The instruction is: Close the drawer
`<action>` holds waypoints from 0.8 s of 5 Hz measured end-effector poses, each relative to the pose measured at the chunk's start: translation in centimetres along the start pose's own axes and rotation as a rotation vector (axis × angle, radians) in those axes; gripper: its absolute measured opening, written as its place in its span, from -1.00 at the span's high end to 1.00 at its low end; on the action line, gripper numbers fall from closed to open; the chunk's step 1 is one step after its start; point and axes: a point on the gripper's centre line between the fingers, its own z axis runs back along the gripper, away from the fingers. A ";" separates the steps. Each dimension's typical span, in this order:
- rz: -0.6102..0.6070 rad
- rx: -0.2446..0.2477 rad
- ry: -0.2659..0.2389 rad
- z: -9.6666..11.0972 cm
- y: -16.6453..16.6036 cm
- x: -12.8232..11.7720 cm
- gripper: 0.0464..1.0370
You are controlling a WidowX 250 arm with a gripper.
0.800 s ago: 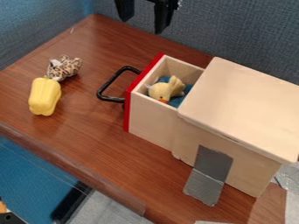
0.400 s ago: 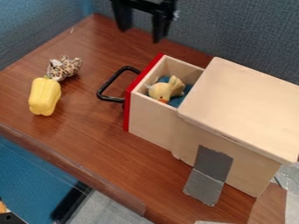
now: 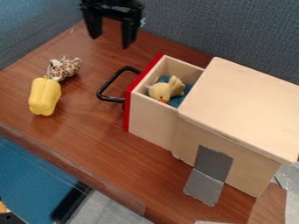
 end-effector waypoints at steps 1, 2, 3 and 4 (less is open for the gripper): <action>0.031 -0.060 0.058 -2.8 1.5 -0.5 -0.93; 0.030 -0.095 0.115 -5.4 1.8 -1.0 -0.93; 0.028 -0.143 0.145 -7.1 1.2 -1.2 -0.93; 0.022 -0.162 0.150 -7.4 0.8 -1.3 -0.91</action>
